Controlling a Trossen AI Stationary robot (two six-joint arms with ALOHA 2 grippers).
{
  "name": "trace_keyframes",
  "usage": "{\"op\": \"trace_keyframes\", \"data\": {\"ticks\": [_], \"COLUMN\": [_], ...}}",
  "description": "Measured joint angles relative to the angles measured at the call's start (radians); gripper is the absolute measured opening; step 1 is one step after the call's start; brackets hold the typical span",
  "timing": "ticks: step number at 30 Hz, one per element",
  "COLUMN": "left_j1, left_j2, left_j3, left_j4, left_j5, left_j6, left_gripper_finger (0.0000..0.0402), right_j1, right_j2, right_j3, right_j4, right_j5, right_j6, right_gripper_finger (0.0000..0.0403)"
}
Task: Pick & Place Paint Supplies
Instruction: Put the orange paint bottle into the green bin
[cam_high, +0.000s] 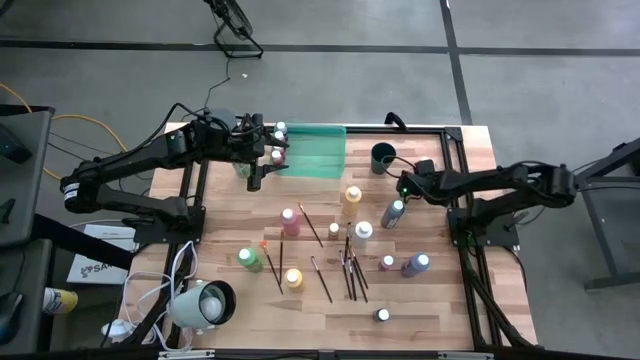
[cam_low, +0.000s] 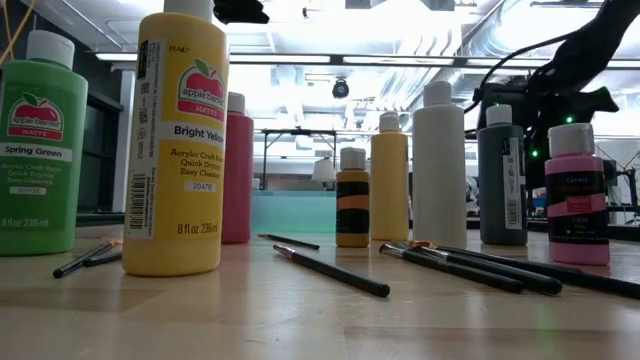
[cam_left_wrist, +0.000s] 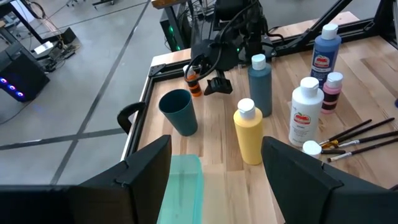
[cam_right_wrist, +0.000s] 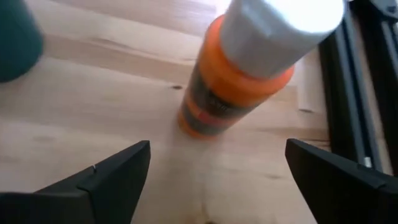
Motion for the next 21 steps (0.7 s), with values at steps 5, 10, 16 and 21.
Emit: {"op": "trace_keyframes", "data": {"ticks": [5,10,16,21], "left_j1": [0.0,0.0,0.0,0.0], "left_j2": [0.0,0.0,0.0,0.0], "left_j3": [0.0,0.0,0.0,0.0], "left_j4": [-0.002,-0.002,-0.002,-0.002], "left_j5": [-0.003,-0.003,-0.002,-0.002], "left_j6": [0.0,0.0,-0.002,-0.003], "left_gripper_finger": [0.0245,0.0245,0.0245,0.0245], "right_j1": [-0.043,-0.093,-0.128,-0.143], "right_j2": [0.037,0.063,0.064,0.064], "right_j3": [0.0,0.0,0.0,0.0], "right_j4": [0.081,0.11,0.127,0.172], "right_j5": [0.004,0.004,0.001,-0.013], "right_j6": [-0.105,-0.15,-0.203,-0.26], "right_gripper_finger": [0.0355,0.0352,0.0352,0.0324]}}
